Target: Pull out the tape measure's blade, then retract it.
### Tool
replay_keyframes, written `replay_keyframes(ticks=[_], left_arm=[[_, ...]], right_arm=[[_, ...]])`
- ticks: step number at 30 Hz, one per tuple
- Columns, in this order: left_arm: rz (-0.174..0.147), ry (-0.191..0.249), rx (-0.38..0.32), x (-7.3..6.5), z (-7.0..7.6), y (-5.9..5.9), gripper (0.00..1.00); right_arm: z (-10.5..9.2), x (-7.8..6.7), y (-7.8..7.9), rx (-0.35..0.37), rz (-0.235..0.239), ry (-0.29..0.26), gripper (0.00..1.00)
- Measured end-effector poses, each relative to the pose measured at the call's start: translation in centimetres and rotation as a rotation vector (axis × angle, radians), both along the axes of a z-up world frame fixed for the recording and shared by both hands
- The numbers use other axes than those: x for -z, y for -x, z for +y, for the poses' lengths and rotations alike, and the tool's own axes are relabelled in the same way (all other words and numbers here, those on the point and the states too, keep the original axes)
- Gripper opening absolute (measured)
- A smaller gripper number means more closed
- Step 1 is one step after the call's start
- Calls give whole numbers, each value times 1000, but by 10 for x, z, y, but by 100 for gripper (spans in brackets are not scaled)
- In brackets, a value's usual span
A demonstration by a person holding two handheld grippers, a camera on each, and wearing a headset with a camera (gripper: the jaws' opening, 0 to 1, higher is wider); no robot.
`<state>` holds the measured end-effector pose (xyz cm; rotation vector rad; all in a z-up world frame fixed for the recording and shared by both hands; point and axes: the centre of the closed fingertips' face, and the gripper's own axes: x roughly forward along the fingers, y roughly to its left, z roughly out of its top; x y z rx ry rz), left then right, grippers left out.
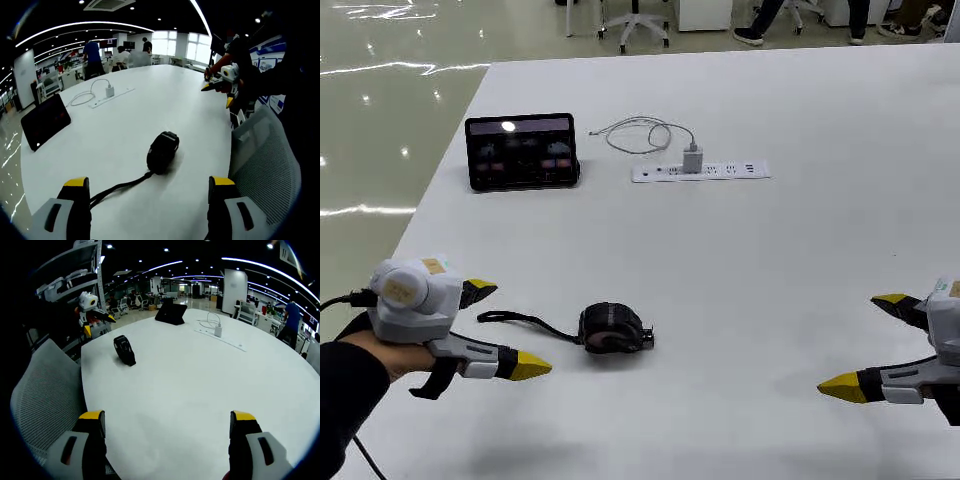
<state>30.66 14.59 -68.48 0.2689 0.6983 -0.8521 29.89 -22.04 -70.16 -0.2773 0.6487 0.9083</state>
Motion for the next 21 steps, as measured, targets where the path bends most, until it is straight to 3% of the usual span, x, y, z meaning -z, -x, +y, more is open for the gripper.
replay_keyframes(ticks=[11, 21], left_arm=[[-6, -75, 122, 1, -25, -16, 92], [4, -113, 205, 4, -44, -26, 86]], right_arm=[[23, 1, -11, -61, -4, 1, 100], [47, 1, -20, -138, -21, 1, 100]])
